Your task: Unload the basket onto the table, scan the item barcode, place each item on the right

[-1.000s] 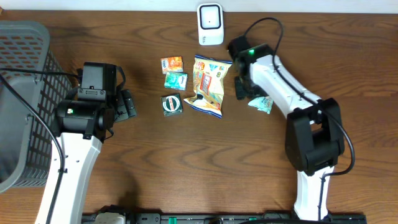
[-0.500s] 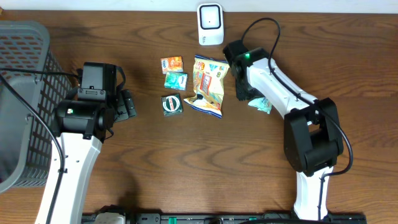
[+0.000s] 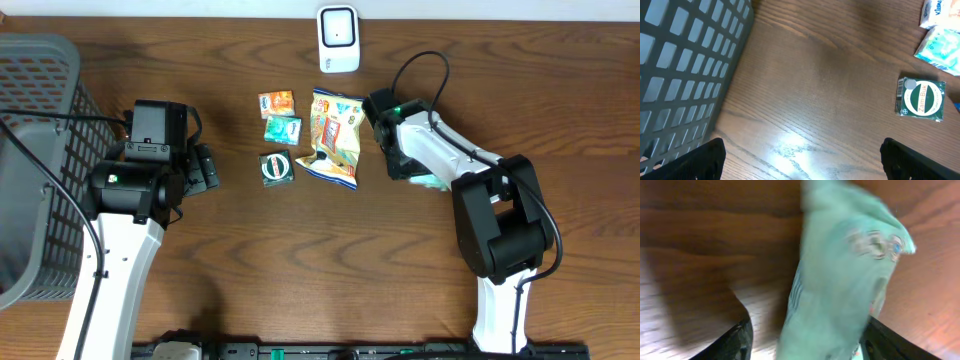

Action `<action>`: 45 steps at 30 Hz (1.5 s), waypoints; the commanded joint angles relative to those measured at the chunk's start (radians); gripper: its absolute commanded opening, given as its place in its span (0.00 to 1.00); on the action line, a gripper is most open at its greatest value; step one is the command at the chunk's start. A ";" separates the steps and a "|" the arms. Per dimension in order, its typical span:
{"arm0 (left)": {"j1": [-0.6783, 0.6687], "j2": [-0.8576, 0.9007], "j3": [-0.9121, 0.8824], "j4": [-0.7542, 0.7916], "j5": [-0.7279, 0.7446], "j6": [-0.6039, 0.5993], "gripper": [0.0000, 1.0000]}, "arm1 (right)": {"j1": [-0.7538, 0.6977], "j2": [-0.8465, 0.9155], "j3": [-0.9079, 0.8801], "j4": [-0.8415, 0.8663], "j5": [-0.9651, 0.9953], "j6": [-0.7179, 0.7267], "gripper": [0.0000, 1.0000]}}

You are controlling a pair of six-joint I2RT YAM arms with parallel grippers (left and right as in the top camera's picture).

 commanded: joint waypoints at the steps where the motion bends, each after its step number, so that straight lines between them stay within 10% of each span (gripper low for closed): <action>1: -0.002 0.004 0.016 -0.002 -0.003 -0.005 0.97 | -0.026 0.005 -0.022 -0.003 0.035 0.017 0.46; 8: -0.002 0.004 0.016 -0.002 -0.003 -0.005 0.98 | -0.071 0.005 -0.022 0.000 -0.080 -0.011 0.01; 15: -0.002 0.004 0.016 -0.002 -0.003 -0.005 0.97 | -0.088 0.003 0.077 -0.032 -0.275 -0.157 0.01; 23: -0.002 0.004 0.016 -0.002 -0.003 -0.005 0.98 | -0.098 0.003 0.274 -0.072 -0.978 -0.431 0.01; 36: -0.002 0.004 0.016 -0.002 -0.003 -0.005 0.98 | -0.235 0.006 -0.036 0.198 -1.661 -0.489 0.01; 45: -0.002 0.004 0.016 -0.002 -0.003 -0.005 0.98 | -0.425 0.006 -0.245 0.314 -1.551 -0.360 0.17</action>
